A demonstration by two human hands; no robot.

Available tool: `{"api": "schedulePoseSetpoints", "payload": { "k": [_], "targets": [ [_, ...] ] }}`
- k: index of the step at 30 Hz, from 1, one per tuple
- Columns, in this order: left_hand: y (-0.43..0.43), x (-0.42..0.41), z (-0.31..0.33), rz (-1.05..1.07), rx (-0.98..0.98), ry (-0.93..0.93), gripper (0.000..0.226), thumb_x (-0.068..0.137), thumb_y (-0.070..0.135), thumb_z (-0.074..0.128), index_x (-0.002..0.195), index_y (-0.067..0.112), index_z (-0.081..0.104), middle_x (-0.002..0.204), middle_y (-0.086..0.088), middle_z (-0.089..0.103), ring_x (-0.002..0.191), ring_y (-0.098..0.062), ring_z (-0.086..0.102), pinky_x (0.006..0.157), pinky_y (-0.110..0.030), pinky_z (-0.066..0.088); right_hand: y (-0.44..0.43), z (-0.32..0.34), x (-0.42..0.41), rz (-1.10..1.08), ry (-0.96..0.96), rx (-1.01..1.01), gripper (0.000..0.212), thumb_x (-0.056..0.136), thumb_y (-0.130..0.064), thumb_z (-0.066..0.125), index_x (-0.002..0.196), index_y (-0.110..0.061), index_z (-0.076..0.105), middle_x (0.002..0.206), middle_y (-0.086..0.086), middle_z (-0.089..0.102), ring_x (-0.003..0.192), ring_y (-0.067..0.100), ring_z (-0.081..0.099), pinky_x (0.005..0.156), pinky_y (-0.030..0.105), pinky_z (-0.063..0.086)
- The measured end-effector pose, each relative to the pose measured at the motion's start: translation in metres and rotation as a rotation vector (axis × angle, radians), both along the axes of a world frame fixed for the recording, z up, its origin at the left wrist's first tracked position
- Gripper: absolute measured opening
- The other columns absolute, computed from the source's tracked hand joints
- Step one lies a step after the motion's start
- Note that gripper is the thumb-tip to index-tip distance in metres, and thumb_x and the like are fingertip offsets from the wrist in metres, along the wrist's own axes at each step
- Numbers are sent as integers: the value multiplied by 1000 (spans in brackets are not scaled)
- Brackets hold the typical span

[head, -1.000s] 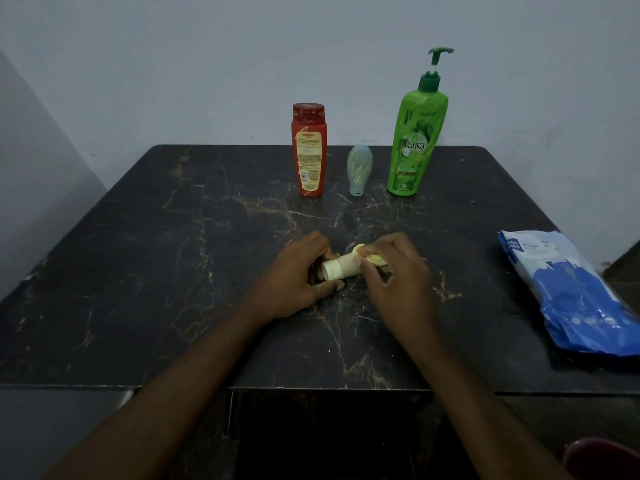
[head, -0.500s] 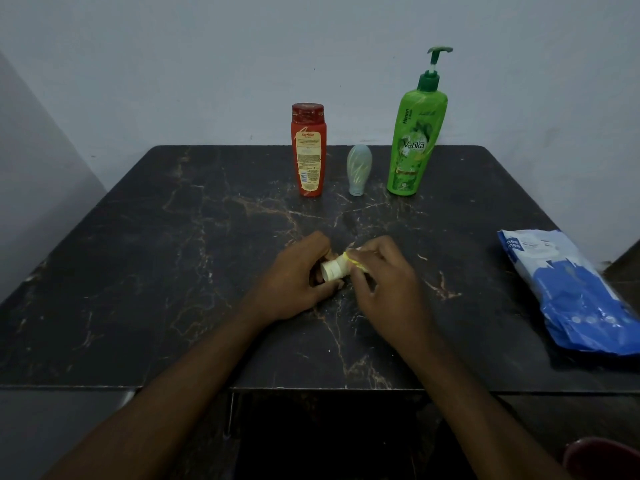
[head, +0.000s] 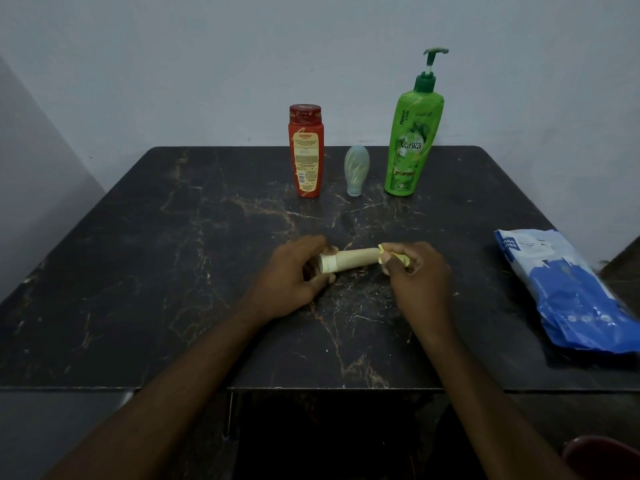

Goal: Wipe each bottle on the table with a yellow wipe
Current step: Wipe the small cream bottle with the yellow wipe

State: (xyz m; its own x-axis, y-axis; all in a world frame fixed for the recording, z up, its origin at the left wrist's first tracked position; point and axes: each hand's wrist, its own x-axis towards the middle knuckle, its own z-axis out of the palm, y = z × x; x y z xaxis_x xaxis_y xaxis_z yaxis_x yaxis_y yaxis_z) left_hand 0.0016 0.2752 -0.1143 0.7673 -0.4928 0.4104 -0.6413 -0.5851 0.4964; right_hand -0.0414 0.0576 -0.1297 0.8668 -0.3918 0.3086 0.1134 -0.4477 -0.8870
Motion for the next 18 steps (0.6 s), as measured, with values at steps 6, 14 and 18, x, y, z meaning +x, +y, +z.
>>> {"api": "schedulePoseSetpoints", "payload": {
  "k": [6,14,18],
  "targets": [
    [0,-1,2,32,-67,100,28,91,37,75,114,25,65,99,11,69,85,-7,64,69,-27,52,3,2,-2,5,-16,-68,17,90,-21,71,106,-25,75,97,-13,62,86,-2,60,70,3,40],
    [-1,2,3,95,-60,208,42,84,33,82,122,22,70,108,12,70,94,-1,64,81,-23,55,19,3,-11,64,-53,-390,25,92,-6,62,116,-6,70,103,-4,48,77,2,47,70,4,42],
    [-2,2,3,70,-67,211,37,82,29,84,115,21,71,104,14,70,92,-2,64,76,-16,52,30,7,-16,146,-48,-519,25,93,-10,62,117,-9,69,107,-4,50,75,13,57,66,30,55]
  ]
}}
